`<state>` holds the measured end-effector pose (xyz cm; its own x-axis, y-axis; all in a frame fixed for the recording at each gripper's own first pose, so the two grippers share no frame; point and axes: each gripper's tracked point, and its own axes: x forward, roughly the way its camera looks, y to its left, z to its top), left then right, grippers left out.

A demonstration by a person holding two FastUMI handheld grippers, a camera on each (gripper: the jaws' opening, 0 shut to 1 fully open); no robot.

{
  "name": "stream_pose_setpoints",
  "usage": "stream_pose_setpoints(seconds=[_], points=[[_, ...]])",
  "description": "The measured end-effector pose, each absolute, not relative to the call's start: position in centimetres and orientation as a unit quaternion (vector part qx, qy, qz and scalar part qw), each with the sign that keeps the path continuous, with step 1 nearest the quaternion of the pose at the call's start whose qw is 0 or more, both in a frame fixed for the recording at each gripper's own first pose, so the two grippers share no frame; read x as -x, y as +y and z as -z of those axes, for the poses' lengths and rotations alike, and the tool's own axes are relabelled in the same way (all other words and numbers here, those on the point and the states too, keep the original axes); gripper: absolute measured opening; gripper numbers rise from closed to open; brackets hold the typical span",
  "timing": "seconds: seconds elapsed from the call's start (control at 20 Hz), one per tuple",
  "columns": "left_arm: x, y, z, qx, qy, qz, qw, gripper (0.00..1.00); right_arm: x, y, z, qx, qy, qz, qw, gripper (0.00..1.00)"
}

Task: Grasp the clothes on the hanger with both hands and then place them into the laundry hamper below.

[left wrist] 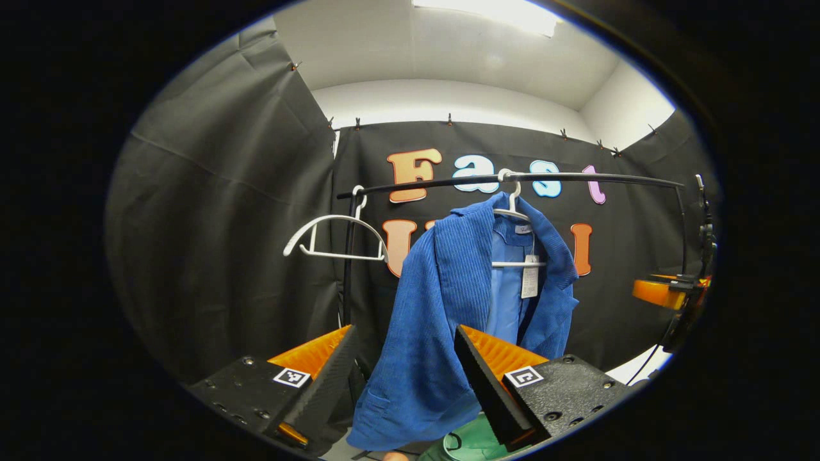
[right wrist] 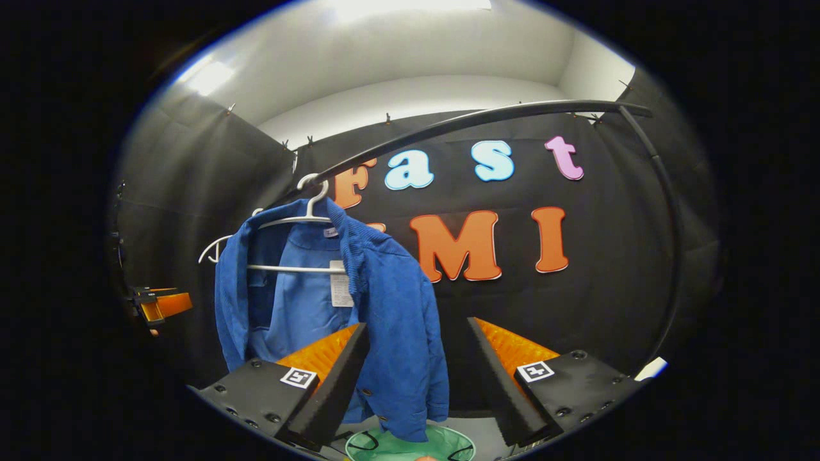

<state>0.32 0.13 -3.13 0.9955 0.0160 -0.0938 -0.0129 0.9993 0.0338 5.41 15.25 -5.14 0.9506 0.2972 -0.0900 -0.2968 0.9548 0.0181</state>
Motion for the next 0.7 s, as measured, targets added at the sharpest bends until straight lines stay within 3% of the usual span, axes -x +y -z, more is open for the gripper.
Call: stream_pose_setpoints(seconds=[0.35,0.7], points=[[-1.6,-1.2,4.4,-0.017,0.062,0.003,0.998,0.93,-9.7,23.3,9.9,0.010,0.094,-0.200,0.975,0.98],[-4.4,-3.5,5.0,-0.029,0.065,0.013,0.997,0.93,-16.2,24.3,11.9,0.024,0.093,-0.157,0.983,0.98]])
